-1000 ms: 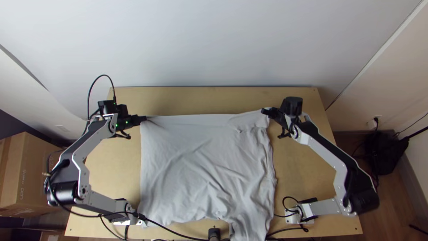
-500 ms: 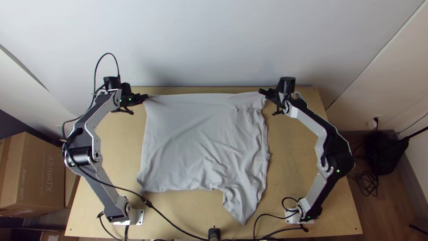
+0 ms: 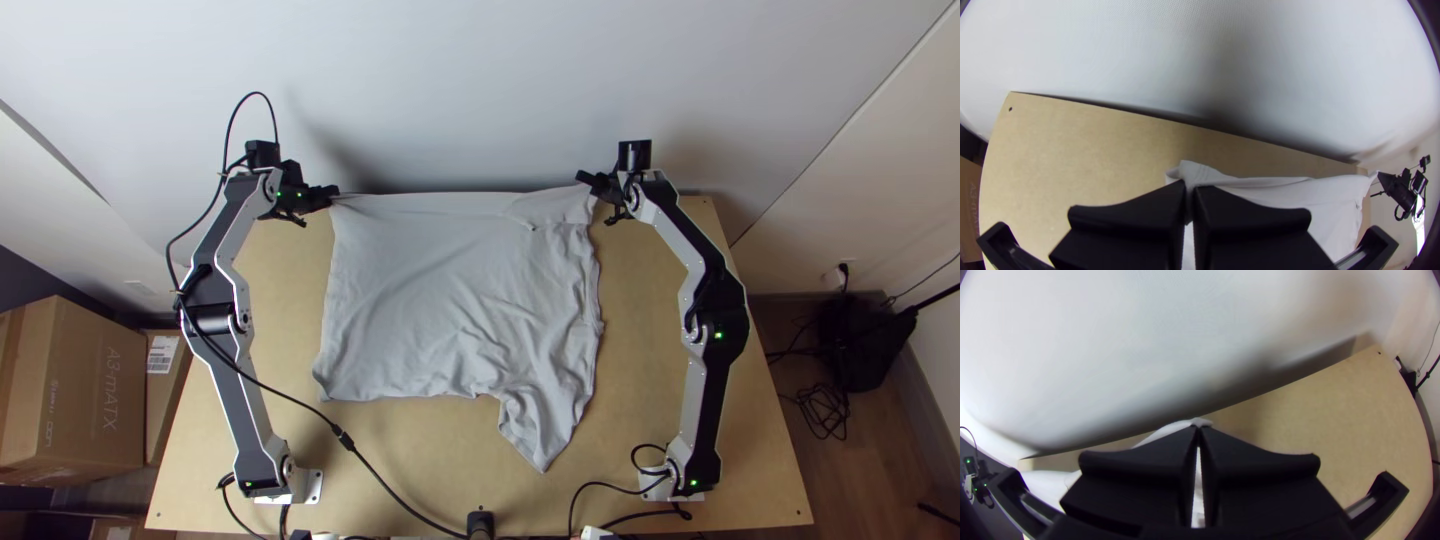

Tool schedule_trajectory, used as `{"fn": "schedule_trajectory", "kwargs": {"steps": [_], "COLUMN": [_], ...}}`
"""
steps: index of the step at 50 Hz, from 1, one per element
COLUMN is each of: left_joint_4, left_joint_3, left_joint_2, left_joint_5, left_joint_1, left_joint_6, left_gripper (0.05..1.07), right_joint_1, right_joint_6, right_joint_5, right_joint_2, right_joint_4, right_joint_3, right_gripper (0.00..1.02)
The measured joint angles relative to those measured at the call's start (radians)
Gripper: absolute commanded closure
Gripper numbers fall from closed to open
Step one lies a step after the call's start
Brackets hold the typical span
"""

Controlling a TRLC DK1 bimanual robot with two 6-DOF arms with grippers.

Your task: Fold the t-shirt

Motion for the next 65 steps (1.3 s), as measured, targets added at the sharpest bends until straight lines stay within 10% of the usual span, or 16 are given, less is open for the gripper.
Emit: {"fn": "schedule_trajectory", "kwargs": {"steps": [18,65], "left_joint_4": [-0.262,-0.108], "left_joint_3": [0.077,-0.513], "left_joint_2": [0.010,-0.353], "left_joint_5": [-0.005,-0.012], "left_joint_1": [-0.001,0.008], "left_joint_6": [-0.017,0.028], "left_gripper": [1.05,1.05], "right_joint_1": [0.000,0.049], "right_joint_6": [0.016,-0.031], "right_joint_5": [-0.027,-0.072], "right_joint_2": [0.006,-0.397], "right_joint_4": [-0.171,-0.257], "right_joint_3": [0.082,-0.491], "right_gripper": [1.00,1.00]}}
